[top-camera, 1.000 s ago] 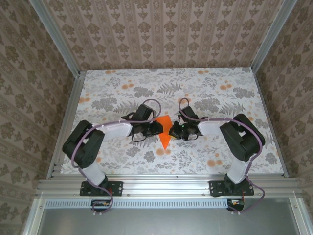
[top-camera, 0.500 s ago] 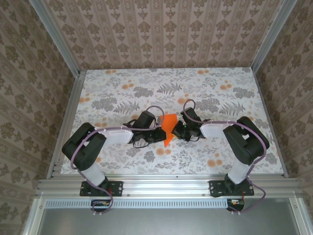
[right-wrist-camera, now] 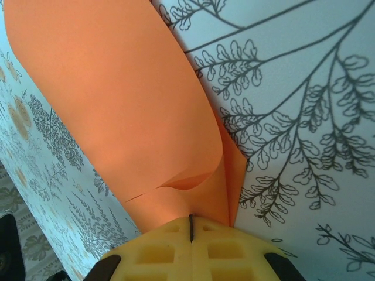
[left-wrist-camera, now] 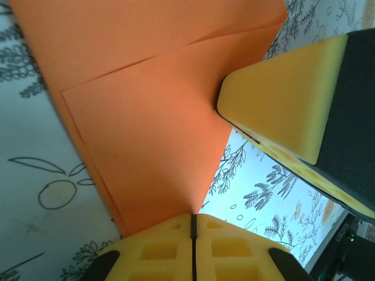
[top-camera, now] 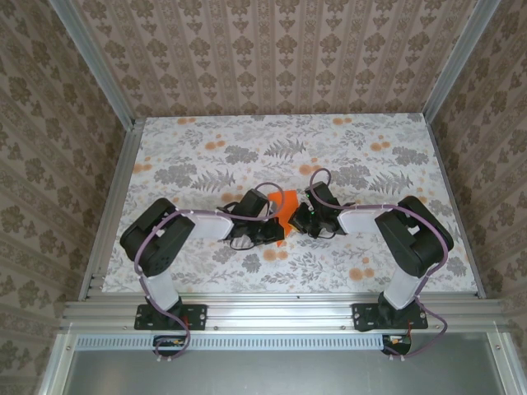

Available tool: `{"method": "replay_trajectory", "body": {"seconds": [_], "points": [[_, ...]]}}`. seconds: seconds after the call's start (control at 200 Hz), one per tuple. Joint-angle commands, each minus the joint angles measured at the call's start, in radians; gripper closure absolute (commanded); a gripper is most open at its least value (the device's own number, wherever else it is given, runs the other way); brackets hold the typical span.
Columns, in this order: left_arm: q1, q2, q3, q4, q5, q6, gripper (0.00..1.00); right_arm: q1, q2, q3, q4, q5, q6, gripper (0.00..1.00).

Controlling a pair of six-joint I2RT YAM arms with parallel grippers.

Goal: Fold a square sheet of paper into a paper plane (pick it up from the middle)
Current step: Third fold the triangle at the center of the table.

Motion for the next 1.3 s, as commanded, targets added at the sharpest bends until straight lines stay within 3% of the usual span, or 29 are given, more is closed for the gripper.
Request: {"method": "replay_trajectory", "body": {"seconds": [0.0, 0.235, 0.665, 1.09, 1.295], "points": [[-0.006, 0.018, 0.020, -0.124, -0.059, 0.023, 0.94, 0.005, 0.028, -0.010, -0.060, 0.026, -0.034, 0.93], [-0.002, 0.031, 0.013, -0.170, -0.081, 0.029, 0.97, -0.020, -0.033, 0.017, -0.026, -0.088, -0.222, 0.91], [-0.004, 0.041, 0.034, -0.197, -0.091, 0.037, 1.00, 0.021, 0.014, 0.011, -0.093, -0.119, -0.245, 0.92], [-0.003, 0.023, 0.001, -0.245, -0.099, 0.068, 1.00, -0.124, 0.080, 0.076, -0.186, -0.063, -0.384, 0.92], [-0.004, 0.031, -0.026, -0.246, -0.091, 0.070, 1.00, -0.188, 0.100, 0.107, -0.191, -0.098, -0.449, 0.92]]}}
